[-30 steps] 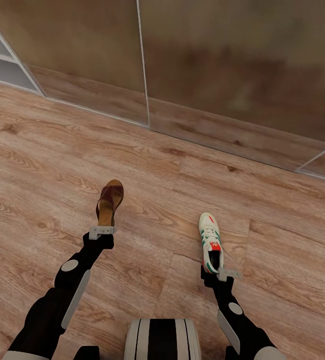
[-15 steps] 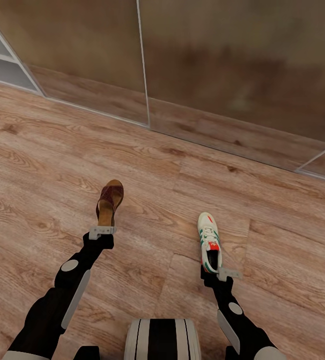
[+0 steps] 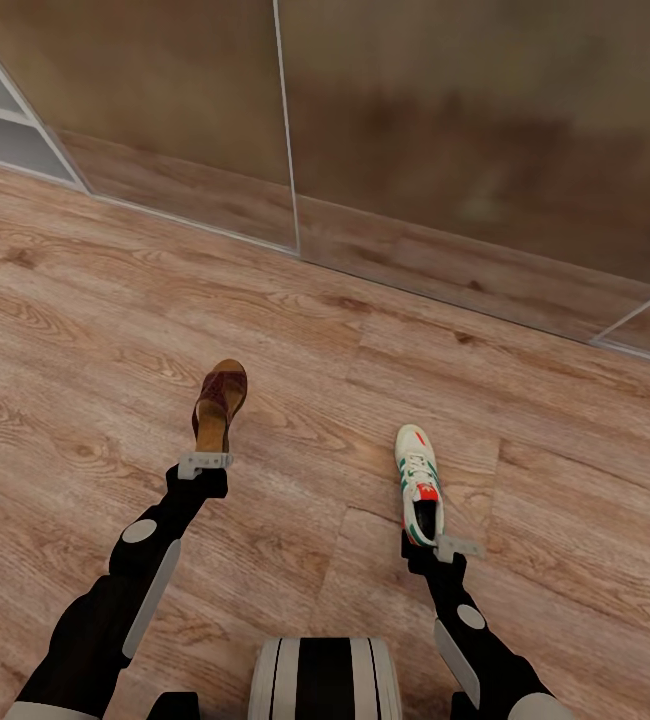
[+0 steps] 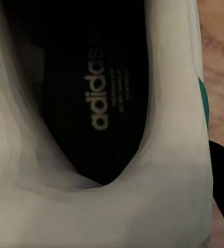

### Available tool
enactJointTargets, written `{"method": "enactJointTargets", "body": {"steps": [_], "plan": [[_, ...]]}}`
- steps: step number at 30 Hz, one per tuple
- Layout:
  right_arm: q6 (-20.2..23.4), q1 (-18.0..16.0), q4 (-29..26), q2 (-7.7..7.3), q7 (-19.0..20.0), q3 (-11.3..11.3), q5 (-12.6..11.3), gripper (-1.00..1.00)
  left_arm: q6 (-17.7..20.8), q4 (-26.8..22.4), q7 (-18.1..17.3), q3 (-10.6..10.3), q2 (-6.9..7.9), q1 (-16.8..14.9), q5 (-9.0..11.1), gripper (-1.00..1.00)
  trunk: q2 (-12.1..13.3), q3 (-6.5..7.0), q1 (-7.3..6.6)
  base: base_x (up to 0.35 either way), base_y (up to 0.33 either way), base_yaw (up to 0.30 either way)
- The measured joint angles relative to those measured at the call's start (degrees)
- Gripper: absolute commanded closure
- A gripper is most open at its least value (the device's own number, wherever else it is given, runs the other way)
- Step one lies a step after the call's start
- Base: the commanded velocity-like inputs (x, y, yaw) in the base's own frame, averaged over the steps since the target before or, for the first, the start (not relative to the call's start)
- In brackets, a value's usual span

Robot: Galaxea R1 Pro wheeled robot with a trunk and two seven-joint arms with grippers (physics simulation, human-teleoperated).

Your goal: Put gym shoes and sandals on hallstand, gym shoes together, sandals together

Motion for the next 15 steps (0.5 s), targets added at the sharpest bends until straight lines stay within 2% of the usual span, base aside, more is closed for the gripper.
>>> {"method": "enactJointTargets", "body": {"steps": [15], "plan": [[0.0, 0.0, -0.1, -0.01, 0.0, 0.0, 0.0, 1.0, 0.0, 0.0, 0.0, 0.0, 0.0, 0.0, 0.0, 1.0, 0.0, 0.0, 0.0, 0.0, 0.0, 0.0]]}}
